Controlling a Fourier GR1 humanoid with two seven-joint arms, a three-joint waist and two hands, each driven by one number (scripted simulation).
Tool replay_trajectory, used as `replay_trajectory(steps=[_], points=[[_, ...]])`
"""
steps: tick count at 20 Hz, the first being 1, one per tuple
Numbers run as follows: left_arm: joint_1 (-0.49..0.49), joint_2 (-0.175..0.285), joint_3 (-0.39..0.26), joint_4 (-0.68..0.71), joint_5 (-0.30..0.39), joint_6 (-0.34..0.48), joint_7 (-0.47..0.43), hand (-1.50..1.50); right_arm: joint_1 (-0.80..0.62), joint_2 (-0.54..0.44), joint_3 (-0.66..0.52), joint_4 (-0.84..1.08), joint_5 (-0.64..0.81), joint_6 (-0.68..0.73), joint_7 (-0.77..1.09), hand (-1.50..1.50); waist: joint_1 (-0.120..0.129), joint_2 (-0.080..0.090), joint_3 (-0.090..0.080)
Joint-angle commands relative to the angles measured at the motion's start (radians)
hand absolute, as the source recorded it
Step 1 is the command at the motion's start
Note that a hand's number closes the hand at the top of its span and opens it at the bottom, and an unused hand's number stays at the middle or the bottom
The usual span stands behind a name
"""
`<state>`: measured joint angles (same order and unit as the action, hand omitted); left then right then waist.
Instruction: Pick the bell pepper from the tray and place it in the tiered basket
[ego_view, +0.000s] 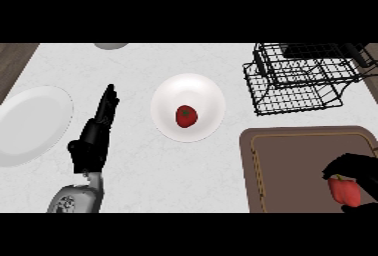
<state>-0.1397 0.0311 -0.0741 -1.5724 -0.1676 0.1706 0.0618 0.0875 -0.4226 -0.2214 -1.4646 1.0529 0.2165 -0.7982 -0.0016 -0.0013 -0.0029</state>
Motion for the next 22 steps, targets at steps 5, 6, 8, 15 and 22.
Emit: replay_trajectory(steps=[5,6,8,15,22], points=[[0.000,0.031,0.036,-0.013,0.028,-0.040,0.005,0.00,-0.020,0.038,-0.026,0.076,0.022,-0.206,-0.070,1.50,0.001,0.001,0.003],[0.022,-0.029,-0.027,-0.057,-0.018,0.015,0.021,0.00,-0.038,0.043,-0.042,0.137,0.015,-0.243,-0.090,1.50,0.003,0.001,0.003],[-0.012,-0.011,-0.014,-0.055,-0.001,-0.011,0.064,0.00,-0.052,0.141,0.043,0.006,0.131,-0.191,0.149,1.50,0.004,0.001,0.003],[-0.009,-0.020,-0.020,-0.001,-0.020,0.004,0.014,0.00,-0.091,0.277,0.194,-0.123,0.517,0.089,0.718,1.50,0.019,0.003,-0.004],[0.023,0.007,0.001,-0.039,0.005,-0.021,0.010,0.00,-0.281,0.418,0.322,-0.314,0.589,0.335,1.090,1.50,0.014,-0.003,0.001]])
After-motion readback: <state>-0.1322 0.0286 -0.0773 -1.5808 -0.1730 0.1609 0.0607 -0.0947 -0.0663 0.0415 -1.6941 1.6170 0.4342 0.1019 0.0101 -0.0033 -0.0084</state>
